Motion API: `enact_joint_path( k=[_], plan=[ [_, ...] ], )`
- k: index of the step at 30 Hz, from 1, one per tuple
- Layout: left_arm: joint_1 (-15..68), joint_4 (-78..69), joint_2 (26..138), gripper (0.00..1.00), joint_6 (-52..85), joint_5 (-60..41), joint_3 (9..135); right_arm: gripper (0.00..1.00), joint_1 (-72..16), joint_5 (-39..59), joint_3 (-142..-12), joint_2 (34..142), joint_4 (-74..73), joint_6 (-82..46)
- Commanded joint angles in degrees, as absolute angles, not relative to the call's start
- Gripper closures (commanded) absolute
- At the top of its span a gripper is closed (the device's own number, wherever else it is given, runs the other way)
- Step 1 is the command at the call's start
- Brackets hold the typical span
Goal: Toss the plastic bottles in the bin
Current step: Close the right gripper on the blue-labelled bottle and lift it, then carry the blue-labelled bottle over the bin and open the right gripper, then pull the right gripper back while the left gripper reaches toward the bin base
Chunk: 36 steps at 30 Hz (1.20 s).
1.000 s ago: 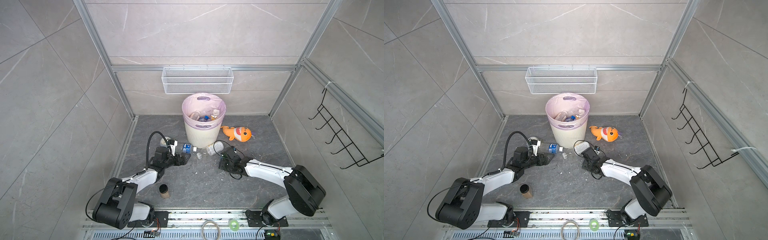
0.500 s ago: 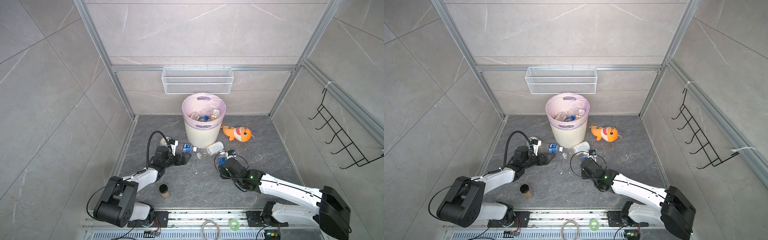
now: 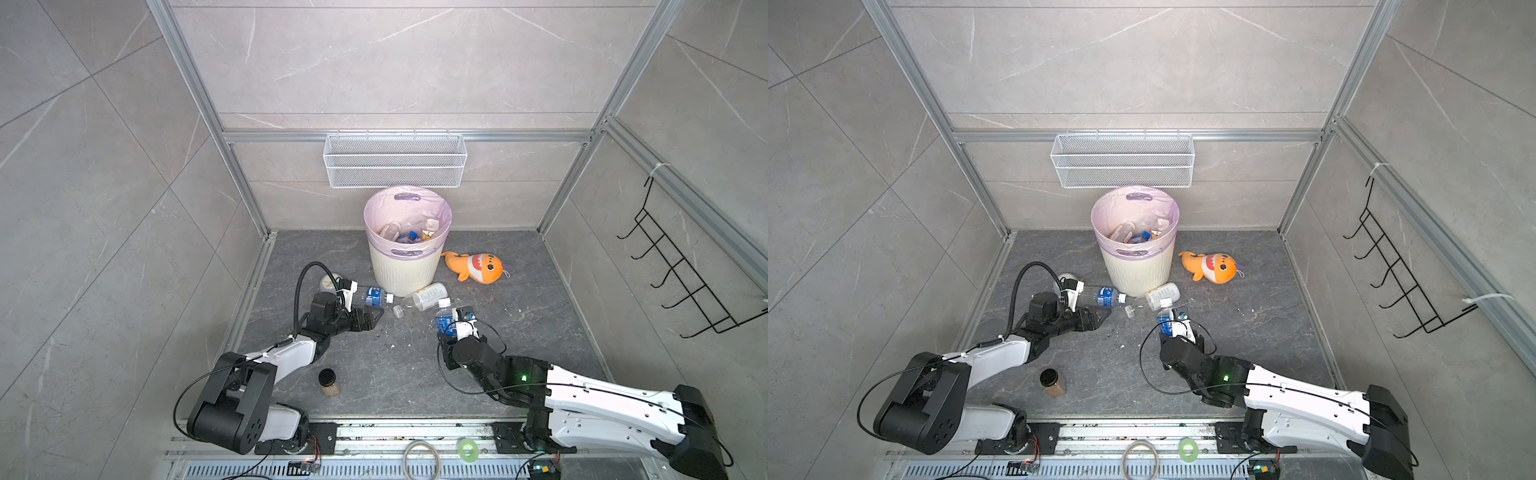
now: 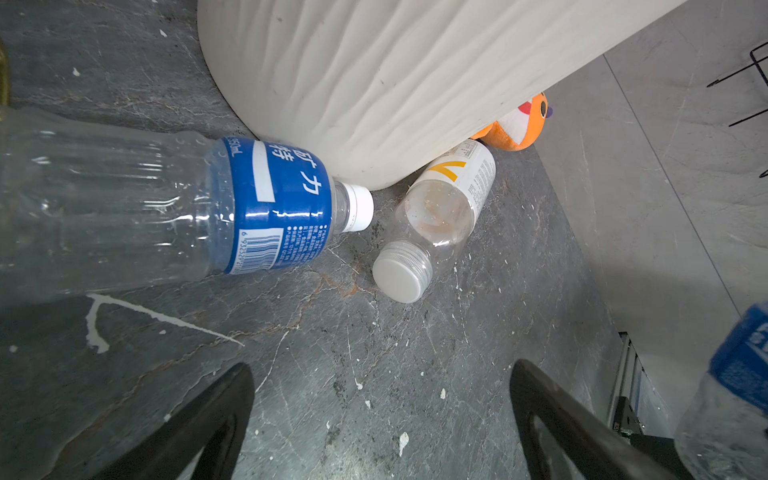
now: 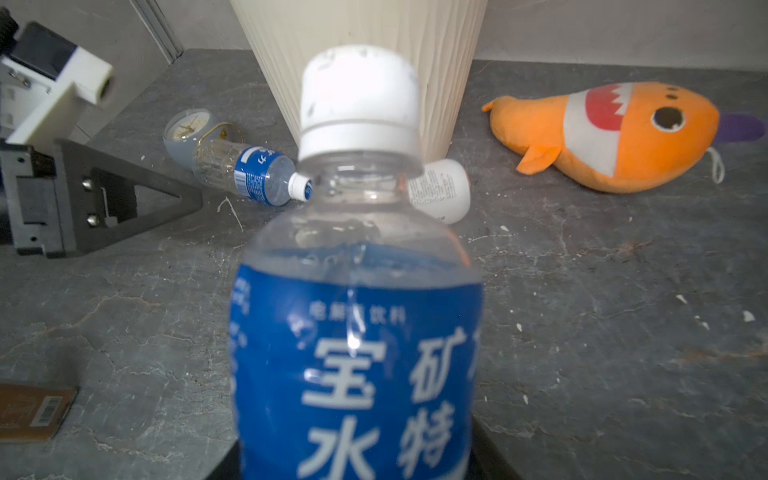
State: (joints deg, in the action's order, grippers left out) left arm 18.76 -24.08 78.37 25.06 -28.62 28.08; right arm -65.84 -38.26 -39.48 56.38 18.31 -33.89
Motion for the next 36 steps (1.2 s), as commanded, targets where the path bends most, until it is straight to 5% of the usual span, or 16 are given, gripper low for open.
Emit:
enact_joint_path(
  k=[1,9,12,13,17,22,29,36],
  plan=[
    [19.0,-25.9,78.8,0.02,25.0,-29.4,30.0,0.50,-66.7,-44.8,-46.1,56.0,20.6,-31.5],
    [19.0,-25.6,79.1,0.02,24.8,-29.3,30.5,0.51,-65.1,-50.5,-71.8,68.2,20.7,-21.4],
    [19.1,-25.6,79.2,0.02,24.5,-29.0,30.5,0.49,-56.0,-42.3,-85.5,78.1,20.7,-20.5],
    [19.1,-25.3,79.1,0.02,24.3,-28.9,30.7,0.46,-52.4,-38.4,-90.8,82.4,20.8,-21.1],
    [19.1,-24.5,78.5,0.02,23.9,-28.4,30.5,0.06,-43.3,-29.6,-124.1,104.0,35.0,-23.2],
    [19.1,-23.3,77.0,0.02,23.1,-27.7,30.4,0.01,-40.5,-30.6,-152.1,118.7,52.2,-25.1],
    [19.1,-23.6,76.7,0.02,23.4,-27.8,30.3,0.01,-40.5,-28.2,-114.8,97.2,33.1,-24.4],
    [19.6,-23.9,77.0,0.02,23.1,-27.7,30.3,0.01,-40.4,-30.1,-92.9,81.5,30.6,-24.4]
  ],
)
